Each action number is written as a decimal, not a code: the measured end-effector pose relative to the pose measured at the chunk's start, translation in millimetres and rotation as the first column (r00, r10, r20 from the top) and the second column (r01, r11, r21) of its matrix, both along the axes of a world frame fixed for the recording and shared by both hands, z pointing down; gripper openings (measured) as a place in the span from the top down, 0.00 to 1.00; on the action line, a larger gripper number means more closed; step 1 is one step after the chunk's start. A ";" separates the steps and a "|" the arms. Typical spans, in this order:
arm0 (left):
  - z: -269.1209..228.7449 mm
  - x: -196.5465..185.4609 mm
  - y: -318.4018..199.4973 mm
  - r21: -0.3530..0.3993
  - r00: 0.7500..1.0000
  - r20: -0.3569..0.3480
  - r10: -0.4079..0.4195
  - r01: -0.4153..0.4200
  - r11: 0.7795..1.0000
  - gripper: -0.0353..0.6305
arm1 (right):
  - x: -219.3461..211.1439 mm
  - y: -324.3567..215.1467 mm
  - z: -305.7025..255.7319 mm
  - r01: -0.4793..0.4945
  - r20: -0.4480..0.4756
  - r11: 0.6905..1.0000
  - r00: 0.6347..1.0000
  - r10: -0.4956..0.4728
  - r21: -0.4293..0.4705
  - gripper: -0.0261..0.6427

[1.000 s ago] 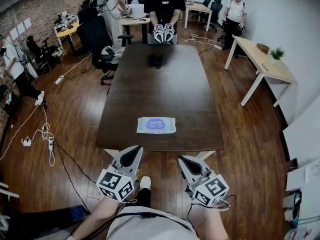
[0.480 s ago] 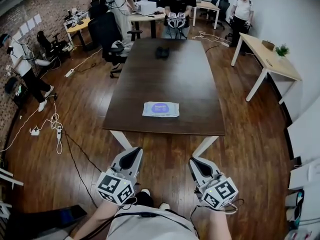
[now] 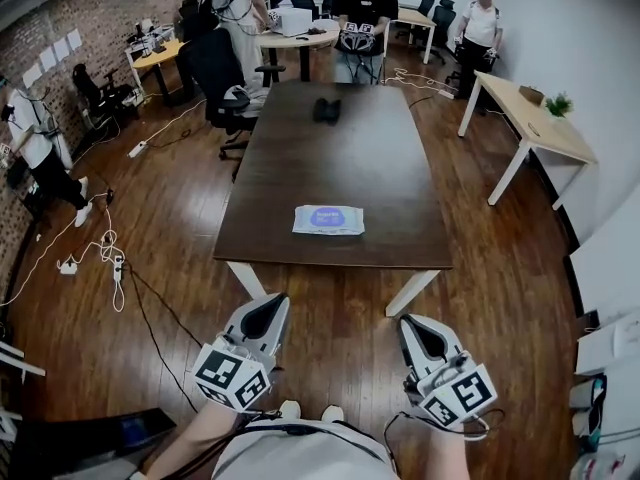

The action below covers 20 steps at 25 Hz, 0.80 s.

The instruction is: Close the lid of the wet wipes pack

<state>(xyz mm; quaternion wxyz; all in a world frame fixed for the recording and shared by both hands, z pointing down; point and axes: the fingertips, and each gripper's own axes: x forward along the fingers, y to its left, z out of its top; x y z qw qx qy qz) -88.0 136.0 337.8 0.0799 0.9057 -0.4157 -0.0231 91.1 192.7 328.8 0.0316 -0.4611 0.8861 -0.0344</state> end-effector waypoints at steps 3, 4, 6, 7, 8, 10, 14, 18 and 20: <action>-2.4 -7.9 5.0 0.010 1.000 -0.009 0.011 -0.011 1.000 0.94 | -5.0 7.1 -7.4 -0.013 0.006 1.000 1.000 0.013 0.009 0.95; -2.2 -10.0 7.0 0.009 1.000 -0.010 0.014 -0.013 1.000 0.94 | -6.7 9.8 -8.2 -0.016 0.004 1.000 1.000 0.016 0.011 0.95; -0.8 -14.2 10.7 0.006 1.000 -0.012 0.019 -0.019 1.000 0.94 | -11.4 14.8 -7.9 -0.018 -0.007 1.000 1.000 0.019 0.012 0.95; 0.4 -16.4 12.4 0.004 1.000 -0.013 0.022 -0.022 1.000 0.94 | -14.4 17.0 -7.1 -0.019 -0.016 1.000 1.000 0.019 0.012 0.95; 1.4 -18.3 14.0 0.003 1.000 -0.013 0.025 -0.025 1.000 0.94 | -17.3 19.0 -6.3 -0.019 -0.025 1.000 0.999 0.020 0.011 0.95; 2.0 -21.4 17.9 0.000 1.000 -0.014 0.028 -0.028 1.000 0.94 | -21.8 23.0 -4.2 -0.024 -0.033 1.000 0.999 0.024 0.007 0.95; -5.8 -26.0 25.0 -0.009 1.000 -0.010 0.027 -0.027 1.000 0.94 | -27.2 29.6 -3.0 -0.040 -0.028 0.999 0.999 0.040 0.004 0.95; 0.5 -27.8 26.8 0.004 0.999 -0.024 0.044 -0.044 0.999 0.94 | -31.2 31.6 -2.0 -0.045 -0.030 0.999 0.999 0.045 0.005 0.95; -1.7 -27.0 28.5 -0.001 0.999 -0.022 0.044 -0.044 0.999 0.94 | -31.9 32.9 -1.4 -0.048 -0.031 0.999 0.998 0.048 0.003 0.95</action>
